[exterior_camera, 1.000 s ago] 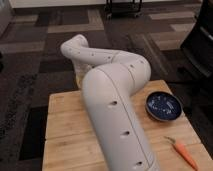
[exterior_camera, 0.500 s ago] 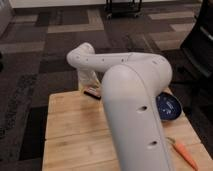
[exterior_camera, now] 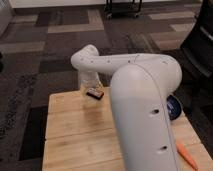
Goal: Push the eraser across the table
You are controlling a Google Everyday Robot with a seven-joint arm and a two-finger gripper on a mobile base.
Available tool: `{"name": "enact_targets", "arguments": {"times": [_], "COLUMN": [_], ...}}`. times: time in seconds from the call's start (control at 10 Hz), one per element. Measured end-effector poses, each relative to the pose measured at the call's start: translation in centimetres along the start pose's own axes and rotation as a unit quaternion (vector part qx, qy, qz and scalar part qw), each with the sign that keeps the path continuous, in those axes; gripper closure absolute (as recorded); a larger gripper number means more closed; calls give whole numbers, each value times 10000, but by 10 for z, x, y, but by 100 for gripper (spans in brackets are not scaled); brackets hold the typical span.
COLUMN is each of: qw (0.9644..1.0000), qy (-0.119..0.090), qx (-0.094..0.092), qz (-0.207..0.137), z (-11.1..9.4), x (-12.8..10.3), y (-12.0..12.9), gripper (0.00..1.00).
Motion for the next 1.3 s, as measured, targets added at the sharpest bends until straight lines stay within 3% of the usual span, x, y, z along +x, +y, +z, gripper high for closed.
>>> {"name": "enact_targets", "arguments": {"times": [0.2, 0.5, 0.9, 1.3], "qw": [10000, 9985, 9973, 9958], "qy": [28, 53, 118, 228], "qx": [24, 53, -184, -285], "qz": [52, 545, 700, 835], "z": [4, 22, 40, 55], "x": [1, 6, 11, 19], "y": [-3, -27, -27, -36], "gripper": [35, 35, 35, 35]}}
